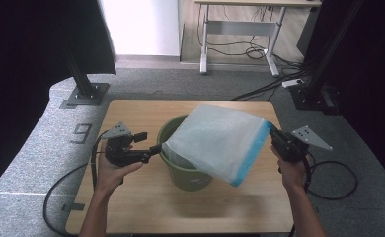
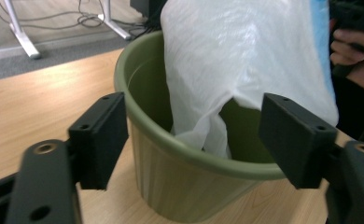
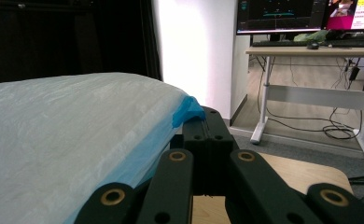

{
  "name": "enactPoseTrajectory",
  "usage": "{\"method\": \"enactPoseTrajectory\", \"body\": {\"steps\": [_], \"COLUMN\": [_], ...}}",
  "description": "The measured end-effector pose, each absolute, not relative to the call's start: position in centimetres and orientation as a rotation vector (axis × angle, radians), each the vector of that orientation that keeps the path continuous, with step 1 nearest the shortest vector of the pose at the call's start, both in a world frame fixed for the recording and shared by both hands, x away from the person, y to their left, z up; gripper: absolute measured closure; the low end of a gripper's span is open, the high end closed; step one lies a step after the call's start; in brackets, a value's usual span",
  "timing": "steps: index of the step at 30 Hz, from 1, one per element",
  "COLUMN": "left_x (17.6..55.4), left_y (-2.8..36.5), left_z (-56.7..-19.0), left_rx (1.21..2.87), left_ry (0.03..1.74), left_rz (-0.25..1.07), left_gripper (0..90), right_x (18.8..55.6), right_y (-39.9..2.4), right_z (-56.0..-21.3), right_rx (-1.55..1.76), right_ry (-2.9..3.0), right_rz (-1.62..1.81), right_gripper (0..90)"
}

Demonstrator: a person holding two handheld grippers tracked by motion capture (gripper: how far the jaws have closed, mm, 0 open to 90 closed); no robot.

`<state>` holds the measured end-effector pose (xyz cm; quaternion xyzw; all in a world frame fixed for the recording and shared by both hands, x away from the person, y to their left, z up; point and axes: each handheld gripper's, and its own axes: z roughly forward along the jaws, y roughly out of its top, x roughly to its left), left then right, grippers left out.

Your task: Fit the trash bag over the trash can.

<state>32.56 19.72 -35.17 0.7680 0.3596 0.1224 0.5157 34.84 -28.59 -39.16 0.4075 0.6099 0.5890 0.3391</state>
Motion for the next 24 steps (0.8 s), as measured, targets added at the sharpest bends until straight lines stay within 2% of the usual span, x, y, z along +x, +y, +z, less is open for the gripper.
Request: {"method": "enactPoseTrajectory", "body": {"steps": [2, 7, 14, 24], "left_x": [32.4, 32.3, 32.2, 31.9], "left_y": [19.3, 17.0, 13.3, 10.6], "left_z": [-34.9, -34.4, -34.5, -34.9], "left_rx": [1.846, 1.881, 1.93, 1.969], "left_ry": [0.856, 0.813, 0.76, 0.718], "left_rz": [0.302, 0.302, 0.288, 0.269], "left_gripper": [20.2, 19.9, 18.6, 16.9], "right_x": [34.7, 34.3, 32.9, 31.9], "right_y": [-28.6, -27.8, -24.6, -21.4], "right_z": [-39.3, -39.2, -39.3, -39.0], "right_rx": [1.057, 1.022, 0.904, 0.819], "right_ry": [1.589, 1.615, 1.698, 1.805], "right_rz": [1.535, 1.574, 1.621, 1.675], "right_gripper": [88.5, 88.5, 88.5, 88.4]}}
